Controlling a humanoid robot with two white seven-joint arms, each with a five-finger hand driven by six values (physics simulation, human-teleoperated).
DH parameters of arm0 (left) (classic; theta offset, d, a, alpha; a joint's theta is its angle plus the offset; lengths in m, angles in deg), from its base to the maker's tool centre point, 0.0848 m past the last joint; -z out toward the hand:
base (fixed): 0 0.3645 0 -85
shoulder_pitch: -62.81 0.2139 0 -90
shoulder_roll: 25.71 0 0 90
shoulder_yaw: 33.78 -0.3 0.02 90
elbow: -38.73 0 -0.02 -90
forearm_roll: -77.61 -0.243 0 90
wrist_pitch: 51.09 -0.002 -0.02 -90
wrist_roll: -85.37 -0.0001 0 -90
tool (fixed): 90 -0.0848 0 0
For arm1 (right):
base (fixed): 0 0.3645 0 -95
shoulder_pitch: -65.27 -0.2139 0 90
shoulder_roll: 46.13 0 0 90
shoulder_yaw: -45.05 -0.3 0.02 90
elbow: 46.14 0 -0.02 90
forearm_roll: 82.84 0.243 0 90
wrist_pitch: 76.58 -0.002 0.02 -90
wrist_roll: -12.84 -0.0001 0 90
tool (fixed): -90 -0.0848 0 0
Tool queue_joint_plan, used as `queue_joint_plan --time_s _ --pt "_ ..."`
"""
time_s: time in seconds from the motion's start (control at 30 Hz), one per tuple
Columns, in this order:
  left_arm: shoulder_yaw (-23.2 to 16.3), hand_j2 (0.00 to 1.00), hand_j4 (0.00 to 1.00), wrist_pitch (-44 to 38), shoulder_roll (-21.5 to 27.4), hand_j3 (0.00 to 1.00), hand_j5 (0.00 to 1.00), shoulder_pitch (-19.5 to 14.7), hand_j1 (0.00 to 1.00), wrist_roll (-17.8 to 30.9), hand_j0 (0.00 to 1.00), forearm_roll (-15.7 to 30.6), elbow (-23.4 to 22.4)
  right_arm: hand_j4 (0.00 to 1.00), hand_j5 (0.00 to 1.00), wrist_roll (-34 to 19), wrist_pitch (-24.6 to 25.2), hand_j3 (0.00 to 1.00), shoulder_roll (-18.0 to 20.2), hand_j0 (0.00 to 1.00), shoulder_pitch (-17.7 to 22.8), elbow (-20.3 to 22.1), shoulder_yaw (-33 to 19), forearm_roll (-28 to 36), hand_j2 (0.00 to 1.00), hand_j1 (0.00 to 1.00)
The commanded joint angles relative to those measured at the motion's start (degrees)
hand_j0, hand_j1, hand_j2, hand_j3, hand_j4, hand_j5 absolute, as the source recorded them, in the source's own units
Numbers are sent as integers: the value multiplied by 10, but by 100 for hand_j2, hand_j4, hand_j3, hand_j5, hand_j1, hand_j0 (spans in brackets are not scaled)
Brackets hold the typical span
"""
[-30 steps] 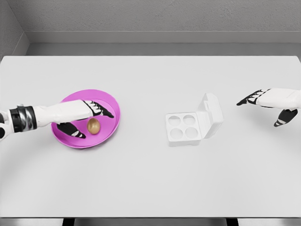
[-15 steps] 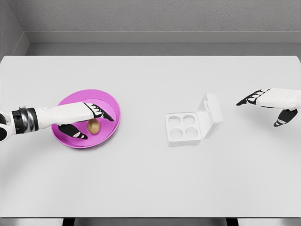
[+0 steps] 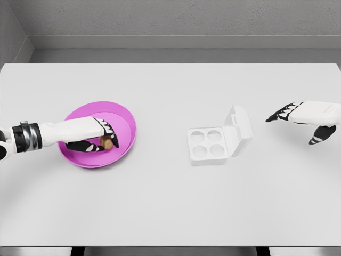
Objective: Pack egg into the box and close the box lid
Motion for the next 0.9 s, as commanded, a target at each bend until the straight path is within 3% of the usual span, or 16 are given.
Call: queue_joint_plan --time_s 0.0,0.87 --pt "-1 52 52 0 1 52 52 0 52 0 52 -3 0 100 100 0 1 100 1 100 0 0 0 2 100 100" --pt "-2 54 54 0 2 54 54 5 54 0 54 -15 -9 100 100 0 0 100 1 100 0 0 0 2 100 100"
